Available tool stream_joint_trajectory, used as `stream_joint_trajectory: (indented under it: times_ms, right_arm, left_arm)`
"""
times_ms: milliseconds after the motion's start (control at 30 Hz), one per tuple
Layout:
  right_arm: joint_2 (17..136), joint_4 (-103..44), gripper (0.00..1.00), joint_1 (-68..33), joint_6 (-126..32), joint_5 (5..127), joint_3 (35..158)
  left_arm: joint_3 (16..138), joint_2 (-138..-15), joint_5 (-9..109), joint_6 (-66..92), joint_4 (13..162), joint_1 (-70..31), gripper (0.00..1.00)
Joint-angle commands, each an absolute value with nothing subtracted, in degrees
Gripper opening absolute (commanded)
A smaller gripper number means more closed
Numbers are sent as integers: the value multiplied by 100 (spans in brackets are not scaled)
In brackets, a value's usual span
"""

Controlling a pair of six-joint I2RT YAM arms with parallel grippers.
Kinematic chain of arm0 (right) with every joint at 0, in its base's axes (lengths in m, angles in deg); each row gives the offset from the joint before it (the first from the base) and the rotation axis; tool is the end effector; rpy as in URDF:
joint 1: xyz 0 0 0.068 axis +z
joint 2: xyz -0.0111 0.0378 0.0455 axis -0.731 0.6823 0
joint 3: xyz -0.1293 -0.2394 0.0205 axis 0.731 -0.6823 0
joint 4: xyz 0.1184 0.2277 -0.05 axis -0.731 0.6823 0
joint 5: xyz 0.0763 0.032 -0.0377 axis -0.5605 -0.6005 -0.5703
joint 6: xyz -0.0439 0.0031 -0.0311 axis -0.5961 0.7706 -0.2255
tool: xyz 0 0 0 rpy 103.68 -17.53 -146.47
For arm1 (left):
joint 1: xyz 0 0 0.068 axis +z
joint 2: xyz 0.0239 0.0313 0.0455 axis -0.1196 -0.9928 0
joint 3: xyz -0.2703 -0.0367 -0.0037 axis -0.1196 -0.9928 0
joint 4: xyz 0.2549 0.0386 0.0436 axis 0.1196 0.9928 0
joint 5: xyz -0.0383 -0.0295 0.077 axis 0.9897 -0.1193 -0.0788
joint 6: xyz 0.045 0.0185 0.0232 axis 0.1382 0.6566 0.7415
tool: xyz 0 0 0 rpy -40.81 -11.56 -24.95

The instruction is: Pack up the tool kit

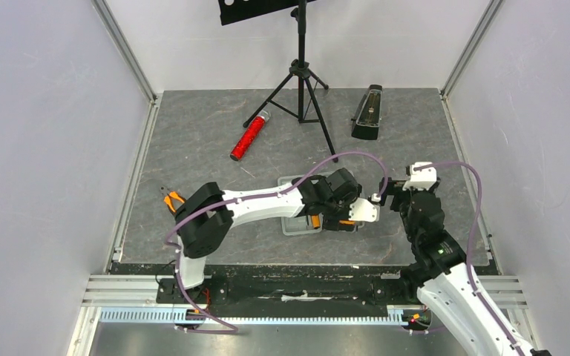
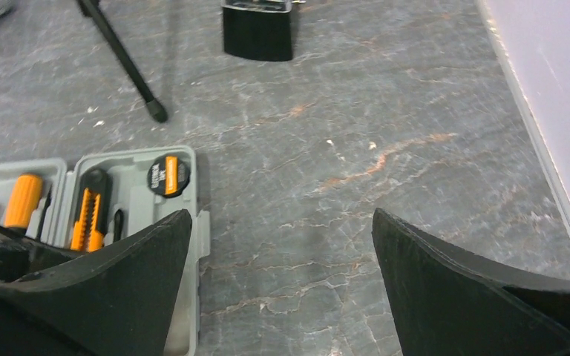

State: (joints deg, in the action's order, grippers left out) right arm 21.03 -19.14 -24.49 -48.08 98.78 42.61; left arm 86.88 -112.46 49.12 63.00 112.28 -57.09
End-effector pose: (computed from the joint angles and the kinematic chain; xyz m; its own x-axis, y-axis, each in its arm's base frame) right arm 0.1285 0.0371 0.2449 -0.2276 0.0044 -0.9737 0.0497 0.9987 -0.0071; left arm 0.1836 -0.3856 0.2043 0.3098 0.7844 -0.5373 0.9383 -0.1609 0.3060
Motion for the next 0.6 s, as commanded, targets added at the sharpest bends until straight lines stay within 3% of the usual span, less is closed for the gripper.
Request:
stream_joint_trajectory:
  times_ms: [0,167,333,567]
  right_arm:
    - [2457,-1911,95,-2457,-5194,9121,4764]
    - [3268,-1415,94,-2452,-5719,8042,5374]
    - [4190,-610,93,-2456,-6333,6912,6023]
    - [5252,395,92,-2456,-7050,5956,6678]
  left_arm:
    - [8387,-10406,4576,6012,10607,-5690,89]
    - [7845,-9619,3981,4914,10431,-5400,89]
    - [7162,-8859,4168,3371,10428,-4678,88]
    - [6834,-8952,4478,1961,10751,-4122,87]
